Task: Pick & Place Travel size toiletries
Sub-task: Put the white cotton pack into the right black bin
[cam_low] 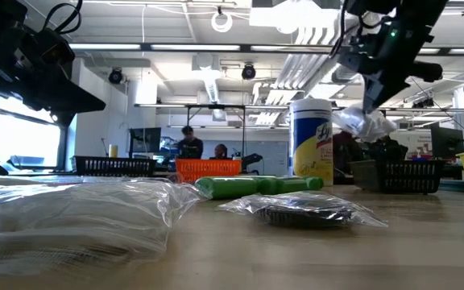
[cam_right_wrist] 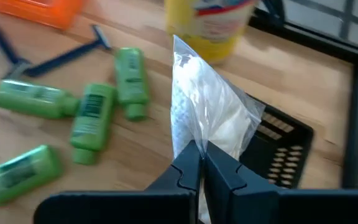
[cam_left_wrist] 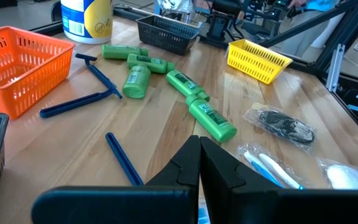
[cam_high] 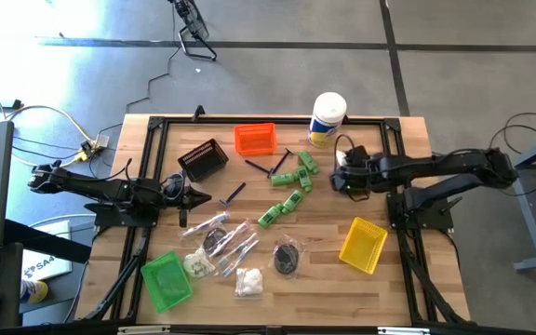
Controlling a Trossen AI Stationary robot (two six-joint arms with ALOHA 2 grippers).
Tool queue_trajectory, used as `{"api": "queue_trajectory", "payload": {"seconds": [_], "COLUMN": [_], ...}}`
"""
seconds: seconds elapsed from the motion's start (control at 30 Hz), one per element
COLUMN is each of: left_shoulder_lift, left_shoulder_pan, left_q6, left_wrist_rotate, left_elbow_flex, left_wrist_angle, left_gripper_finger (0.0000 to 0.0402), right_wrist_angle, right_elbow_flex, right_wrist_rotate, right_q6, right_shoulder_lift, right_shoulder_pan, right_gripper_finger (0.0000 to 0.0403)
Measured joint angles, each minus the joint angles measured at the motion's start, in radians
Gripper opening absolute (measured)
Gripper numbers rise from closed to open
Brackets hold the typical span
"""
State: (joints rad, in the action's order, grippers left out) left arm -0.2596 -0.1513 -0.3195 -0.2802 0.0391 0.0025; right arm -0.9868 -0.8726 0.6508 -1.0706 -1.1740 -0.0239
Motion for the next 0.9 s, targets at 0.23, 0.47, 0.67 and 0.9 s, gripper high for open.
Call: {"api": "queue_trajectory", "payload": {"seconds": [0.23, 0.47, 0.67, 0.9], "left_shoulder_lift": [0.0, 0.0, 0.0, 0.0], "left_shoulder_pan": [0.0, 0.0, 0.0, 0.0], "left_q6": [0.0, 0.0, 0.0, 0.0], "left_wrist_rotate": [0.0, 0.0, 0.0, 0.0], "left_elbow_flex": [0.0, 0.0, 0.0, 0.0], "left_wrist_angle": [-0.002, -0.002, -0.003, -0.003], "left_gripper_finger": [0.0003, 0.0003, 0.0003, 0.0003], "right_wrist_angle": [-0.023, -0.028, -0.031, -0.033], "right_elbow_flex": [0.0, 0.022, 0.056, 0.056], "right_wrist_rotate": [-0.001, -0.018, -0.057, -0.078], "right_q6": [-0.01, -0.054, -0.087, -0.09], "right_shoulder_lift": [0.0, -0.026, -0.041, -0.058], "right_shoulder_pan": [-0.042, -0.058, -0.058, -0.058], "right_gripper_finger": [0.0003, 0.0003, 0.0003, 0.0003]}}
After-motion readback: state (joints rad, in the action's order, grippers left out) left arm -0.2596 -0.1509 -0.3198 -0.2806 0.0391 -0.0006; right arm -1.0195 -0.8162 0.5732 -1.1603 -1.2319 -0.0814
